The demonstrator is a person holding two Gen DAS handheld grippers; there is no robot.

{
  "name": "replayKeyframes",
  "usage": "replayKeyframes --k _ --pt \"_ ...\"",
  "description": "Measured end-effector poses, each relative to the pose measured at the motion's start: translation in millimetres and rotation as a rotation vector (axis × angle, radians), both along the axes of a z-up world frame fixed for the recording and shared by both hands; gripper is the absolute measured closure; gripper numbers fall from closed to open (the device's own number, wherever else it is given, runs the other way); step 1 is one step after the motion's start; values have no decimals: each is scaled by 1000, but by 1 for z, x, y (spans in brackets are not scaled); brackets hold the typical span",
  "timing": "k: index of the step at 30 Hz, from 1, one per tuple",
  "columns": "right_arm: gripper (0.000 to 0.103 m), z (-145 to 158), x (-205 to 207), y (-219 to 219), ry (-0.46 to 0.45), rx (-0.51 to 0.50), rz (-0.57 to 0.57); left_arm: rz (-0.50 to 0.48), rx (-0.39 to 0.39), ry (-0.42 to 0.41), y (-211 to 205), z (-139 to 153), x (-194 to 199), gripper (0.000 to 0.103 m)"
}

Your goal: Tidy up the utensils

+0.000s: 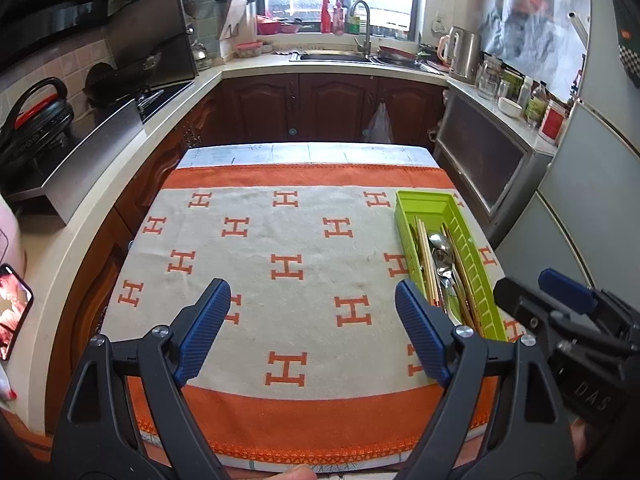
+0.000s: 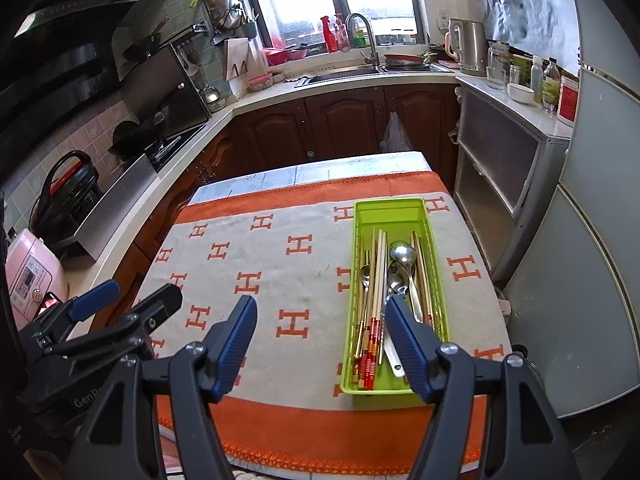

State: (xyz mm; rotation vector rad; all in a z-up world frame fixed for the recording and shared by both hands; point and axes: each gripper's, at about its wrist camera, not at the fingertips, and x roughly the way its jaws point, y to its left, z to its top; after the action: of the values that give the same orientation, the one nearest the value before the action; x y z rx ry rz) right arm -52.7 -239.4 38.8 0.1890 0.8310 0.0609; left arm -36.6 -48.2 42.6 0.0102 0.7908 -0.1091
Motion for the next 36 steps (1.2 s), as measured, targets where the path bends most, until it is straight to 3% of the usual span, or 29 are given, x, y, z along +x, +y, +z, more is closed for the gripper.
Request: replayKeyframes --k 36 --pt "36 -10 8 25 32 -11 15 72 15 13 25 -6 6 20"
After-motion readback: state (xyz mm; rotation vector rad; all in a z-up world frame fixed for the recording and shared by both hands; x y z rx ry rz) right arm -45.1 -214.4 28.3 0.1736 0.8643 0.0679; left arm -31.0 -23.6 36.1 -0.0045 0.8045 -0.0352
